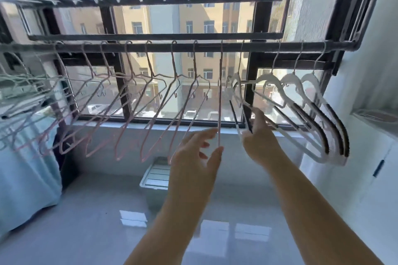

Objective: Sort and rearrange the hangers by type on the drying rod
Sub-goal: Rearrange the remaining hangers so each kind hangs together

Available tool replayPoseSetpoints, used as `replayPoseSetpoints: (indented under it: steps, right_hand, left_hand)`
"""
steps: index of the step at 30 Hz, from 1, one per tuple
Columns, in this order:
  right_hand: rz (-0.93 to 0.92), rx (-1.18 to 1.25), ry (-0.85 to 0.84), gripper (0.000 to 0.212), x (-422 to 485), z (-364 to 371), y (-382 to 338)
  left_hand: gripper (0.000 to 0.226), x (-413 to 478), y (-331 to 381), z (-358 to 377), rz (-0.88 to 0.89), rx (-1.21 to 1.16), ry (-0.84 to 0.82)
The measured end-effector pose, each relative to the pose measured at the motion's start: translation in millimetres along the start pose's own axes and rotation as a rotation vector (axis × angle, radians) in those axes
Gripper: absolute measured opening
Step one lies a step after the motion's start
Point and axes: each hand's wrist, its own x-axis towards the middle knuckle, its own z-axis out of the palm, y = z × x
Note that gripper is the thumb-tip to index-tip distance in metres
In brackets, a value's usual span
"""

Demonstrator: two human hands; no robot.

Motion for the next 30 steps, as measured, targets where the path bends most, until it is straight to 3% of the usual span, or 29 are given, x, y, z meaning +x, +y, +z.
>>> replayPoseSetpoints:
  steps: [4,9,24,30]
  right_hand:
    - [0.089,0.089,0.096,0.044,1,10,-2]
    - [0.077,0.130,0.154,0.039,-6,12,-10]
    - [0.087,0.151,0.194,0.037,-8,3,-7]
    - [0.110,0.117,0.227,0.028,-9,5,1]
  left_hand:
    - [0.047,23,-13,1,-0.021,0.130,-0.109]
    - [0.050,27,-23,9,-0.129,0.080,-0.247]
    - [0.047,16,-36,18,-0.148,0.023,-0.275]
    - [0.043,13,-42,15,-0.149,0.039,-0.306]
